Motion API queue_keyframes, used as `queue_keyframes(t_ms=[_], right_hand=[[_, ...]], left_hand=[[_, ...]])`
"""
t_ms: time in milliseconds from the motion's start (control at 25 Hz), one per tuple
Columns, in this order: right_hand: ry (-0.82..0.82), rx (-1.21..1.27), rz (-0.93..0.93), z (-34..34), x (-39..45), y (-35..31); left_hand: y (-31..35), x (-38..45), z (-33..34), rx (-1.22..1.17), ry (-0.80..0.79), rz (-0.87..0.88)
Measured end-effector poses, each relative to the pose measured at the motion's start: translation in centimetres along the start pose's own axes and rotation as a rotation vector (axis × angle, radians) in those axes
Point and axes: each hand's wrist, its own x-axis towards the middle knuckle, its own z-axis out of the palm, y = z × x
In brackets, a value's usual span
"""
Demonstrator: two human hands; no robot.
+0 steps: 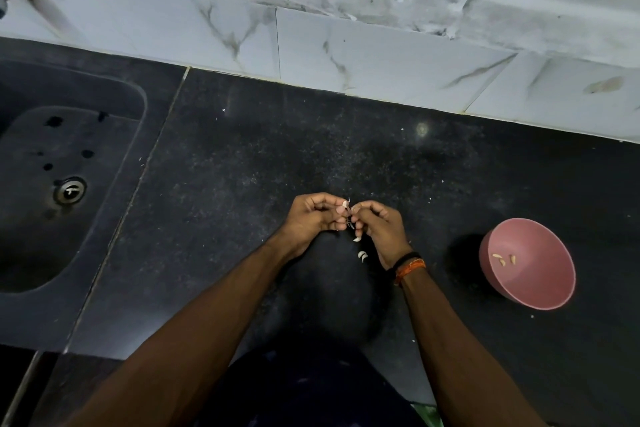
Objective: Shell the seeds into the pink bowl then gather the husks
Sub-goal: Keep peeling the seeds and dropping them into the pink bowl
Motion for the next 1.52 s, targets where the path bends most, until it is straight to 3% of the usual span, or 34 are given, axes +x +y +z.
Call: queue_keyframes(t_ms=[240,720,1520], right_hand=[[0.065,-0.037,-0.018,0.2,0.0,0.2],[0.083,0.026,-0.039,0.8,-0.2,0.3],[0.156,-0.114,-0.029,1.0,-0.3,0.0]], left_hand=[[-0.2,-0.3,-0.5,-0.096,-0.003,0.011],[-0.8,-0.5,0.5,0.0,0.062,0.078],[-0.5,-0.5,1.0,0.081,0.084,0.039]])
